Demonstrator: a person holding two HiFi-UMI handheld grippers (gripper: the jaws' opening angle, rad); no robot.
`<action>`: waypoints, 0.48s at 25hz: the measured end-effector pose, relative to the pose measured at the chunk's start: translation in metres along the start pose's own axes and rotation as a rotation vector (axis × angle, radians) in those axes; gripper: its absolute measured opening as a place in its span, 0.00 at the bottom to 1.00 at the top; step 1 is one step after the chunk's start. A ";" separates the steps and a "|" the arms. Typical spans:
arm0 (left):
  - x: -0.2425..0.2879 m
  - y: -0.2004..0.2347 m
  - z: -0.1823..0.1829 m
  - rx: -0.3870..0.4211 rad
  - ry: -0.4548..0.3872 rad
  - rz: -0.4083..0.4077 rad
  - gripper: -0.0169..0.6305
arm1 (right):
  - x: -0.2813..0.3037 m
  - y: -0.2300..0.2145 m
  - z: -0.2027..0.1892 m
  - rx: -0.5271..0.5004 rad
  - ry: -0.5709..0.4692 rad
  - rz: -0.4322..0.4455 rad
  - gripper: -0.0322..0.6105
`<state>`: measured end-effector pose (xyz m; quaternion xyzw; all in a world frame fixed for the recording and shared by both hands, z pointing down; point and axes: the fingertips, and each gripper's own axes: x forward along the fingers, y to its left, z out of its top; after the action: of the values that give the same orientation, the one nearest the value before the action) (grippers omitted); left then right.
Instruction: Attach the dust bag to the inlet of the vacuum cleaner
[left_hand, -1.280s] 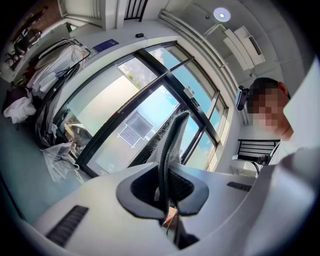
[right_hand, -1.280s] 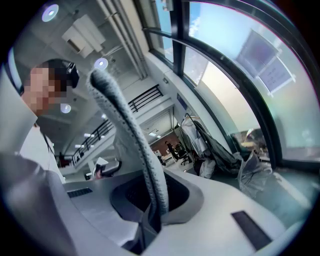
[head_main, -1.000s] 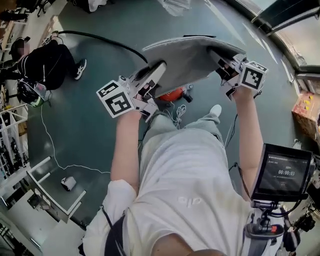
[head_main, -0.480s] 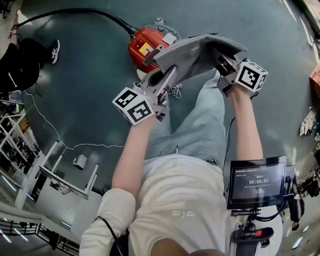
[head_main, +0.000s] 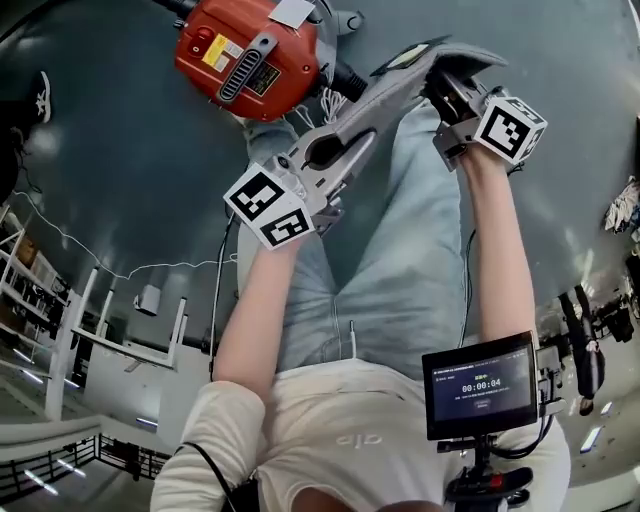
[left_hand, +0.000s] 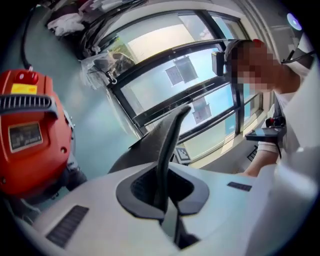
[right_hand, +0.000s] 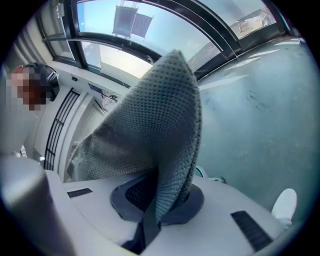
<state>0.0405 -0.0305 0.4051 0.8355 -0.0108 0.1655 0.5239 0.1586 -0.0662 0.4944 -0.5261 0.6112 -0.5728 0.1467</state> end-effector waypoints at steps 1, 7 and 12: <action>0.004 0.005 -0.020 -0.012 0.031 -0.004 0.05 | -0.002 -0.014 -0.016 0.011 0.015 -0.034 0.08; 0.011 0.022 -0.072 -0.041 0.124 0.049 0.05 | -0.016 -0.053 -0.054 0.018 0.038 -0.090 0.08; -0.003 0.025 -0.045 0.084 0.044 0.227 0.05 | -0.013 -0.033 -0.030 -0.069 0.082 0.051 0.08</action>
<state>0.0210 -0.0030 0.4434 0.8461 -0.0868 0.2426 0.4666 0.1555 -0.0325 0.5264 -0.4912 0.6491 -0.5688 0.1178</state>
